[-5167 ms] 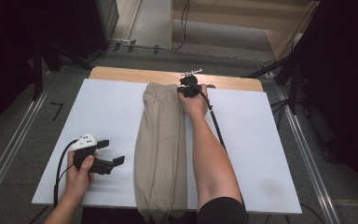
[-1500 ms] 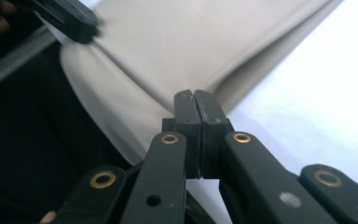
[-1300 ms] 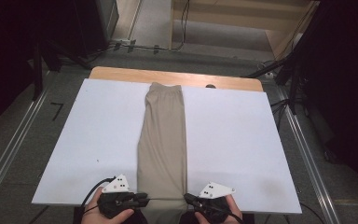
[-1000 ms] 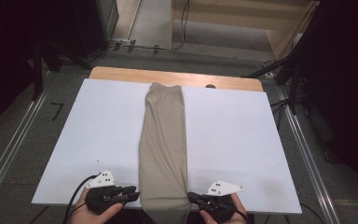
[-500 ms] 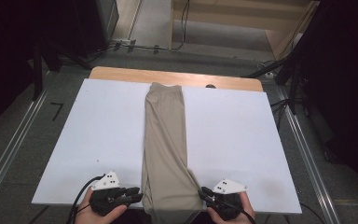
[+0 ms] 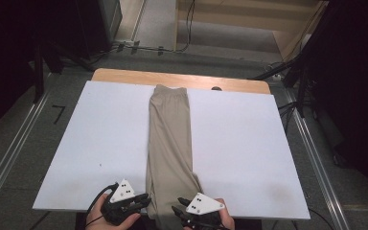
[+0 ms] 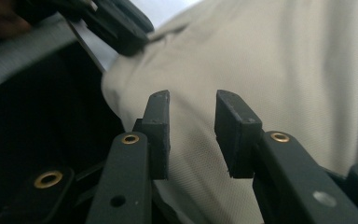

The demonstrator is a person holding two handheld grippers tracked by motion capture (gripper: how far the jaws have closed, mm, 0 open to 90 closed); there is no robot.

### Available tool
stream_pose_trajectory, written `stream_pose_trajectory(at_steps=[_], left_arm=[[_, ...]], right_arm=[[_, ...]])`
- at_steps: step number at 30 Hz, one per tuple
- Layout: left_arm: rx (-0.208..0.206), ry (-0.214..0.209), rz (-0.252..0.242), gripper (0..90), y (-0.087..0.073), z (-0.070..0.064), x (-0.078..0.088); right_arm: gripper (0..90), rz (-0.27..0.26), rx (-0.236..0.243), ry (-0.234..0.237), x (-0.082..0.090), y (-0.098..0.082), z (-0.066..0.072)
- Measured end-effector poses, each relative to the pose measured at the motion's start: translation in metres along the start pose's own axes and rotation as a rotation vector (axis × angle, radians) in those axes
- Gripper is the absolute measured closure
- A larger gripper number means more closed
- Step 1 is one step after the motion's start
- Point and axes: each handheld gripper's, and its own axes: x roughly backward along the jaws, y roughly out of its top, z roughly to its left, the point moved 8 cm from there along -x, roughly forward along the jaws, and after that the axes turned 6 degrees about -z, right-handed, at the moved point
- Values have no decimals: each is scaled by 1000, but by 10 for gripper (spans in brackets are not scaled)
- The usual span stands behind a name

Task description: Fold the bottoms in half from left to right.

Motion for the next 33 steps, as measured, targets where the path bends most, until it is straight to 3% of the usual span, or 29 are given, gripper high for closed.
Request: stream_pose_trajectory(at_steps=[1,2,3,6,11,14,15,16,17,18,19,20,22,23,25,26,29,31,33], left_arm=[[3,-12,7,811,0,-1,0],[4,-27,13,892,-1,-2,0],[12,-36,16,892,-1,-2,0],[33,-85,29,900,1,-1,3],[46,-116,32,900,7,9,19],[45,-94,55,900,-1,19,22],[49,-86,53,880,-4,21,21],[50,-71,52,786,-6,22,21],[49,-41,39,786,-5,22,21],[50,-34,6,672,-2,17,21],[56,-58,-21,615,3,11,22],[54,-84,-43,615,7,3,22],[23,-99,-47,619,12,-15,16],[23,-99,-47,619,12,-15,16],[40,-95,-30,611,11,-22,7],[54,-86,-19,611,9,-22,2],[89,-64,-9,557,6,-20,-10],[93,-63,-12,568,7,-20,-11],[65,-36,-6,579,8,-22,-13]], right_arm=[[652,0,0,0,0,0,0],[716,17,-20,11,-4,-5,-3],[716,17,-20,11,-4,-5,-3],[863,42,-28,6,-5,-12,-9],[877,50,-23,7,-6,-12,-10],[877,47,-27,5,-6,-12,-9],[876,48,-32,8,-6,-12,-10],[872,47,-38,10,-6,-12,-10],[872,47,-38,10,-6,-12,-10],[854,45,-44,14,-6,-12,-10],[823,40,-48,30,-5,-12,-9],[794,3,-44,57,2,-7,-9],[787,-36,-46,42,13,-1,-14],[787,-36,-46,42,13,-1,-14],[781,-59,-72,-22,30,0,-35],[777,-59,-72,-22,30,0,-35],[733,-43,-104,-112,42,-11,-61],[700,-45,-121,-117,43,-13,-66],[679,-41,-129,-113,42,-14,-67]])
